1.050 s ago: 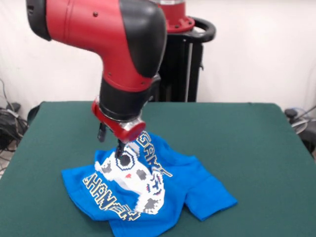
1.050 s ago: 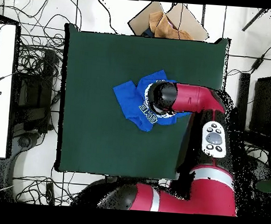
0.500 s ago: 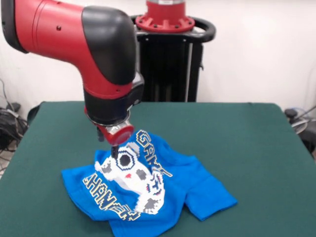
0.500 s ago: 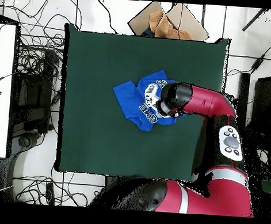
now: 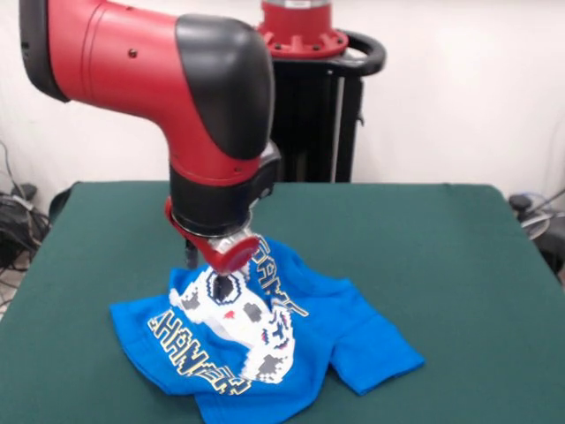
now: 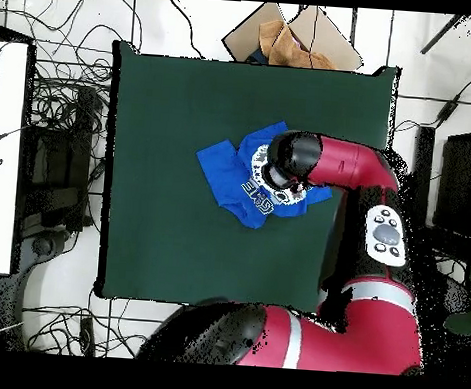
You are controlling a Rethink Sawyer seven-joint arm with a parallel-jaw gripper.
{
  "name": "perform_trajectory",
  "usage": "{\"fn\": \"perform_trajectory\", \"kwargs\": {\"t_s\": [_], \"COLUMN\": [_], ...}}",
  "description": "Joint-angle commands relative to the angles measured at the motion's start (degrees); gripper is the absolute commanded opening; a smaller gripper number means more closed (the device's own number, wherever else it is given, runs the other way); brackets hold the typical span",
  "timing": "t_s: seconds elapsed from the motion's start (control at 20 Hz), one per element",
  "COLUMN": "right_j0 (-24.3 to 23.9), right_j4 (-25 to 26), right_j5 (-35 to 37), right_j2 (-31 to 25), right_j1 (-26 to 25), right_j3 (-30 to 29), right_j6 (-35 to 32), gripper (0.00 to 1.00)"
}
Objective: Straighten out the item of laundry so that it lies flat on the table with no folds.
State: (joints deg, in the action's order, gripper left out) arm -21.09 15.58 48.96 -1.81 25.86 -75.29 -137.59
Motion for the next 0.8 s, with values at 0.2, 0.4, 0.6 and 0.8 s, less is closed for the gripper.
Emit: {"fn": "perform_trajectory", "kwargs": {"t_s": [0.2,0.4,0.6,0.8], "right_j0": [3.8,5.7,7.5,9.6], "right_j4": [-3.3,-3.7,-4.4,-7.0], "right_j5": [-3.0,-7.1,-5.9,-3.8], "right_j2": [-3.3,-2.6,-1.9,-1.1], "right_j1": [0.7,-0.9,-1.7,-2.2], "right_j3": [-1.6,-3.2,-2.3,-1.3], "right_j6": [-4.9,-8.2,-9.1,-12.6], "gripper": [1.0,1.0,1.0,0.0]}}
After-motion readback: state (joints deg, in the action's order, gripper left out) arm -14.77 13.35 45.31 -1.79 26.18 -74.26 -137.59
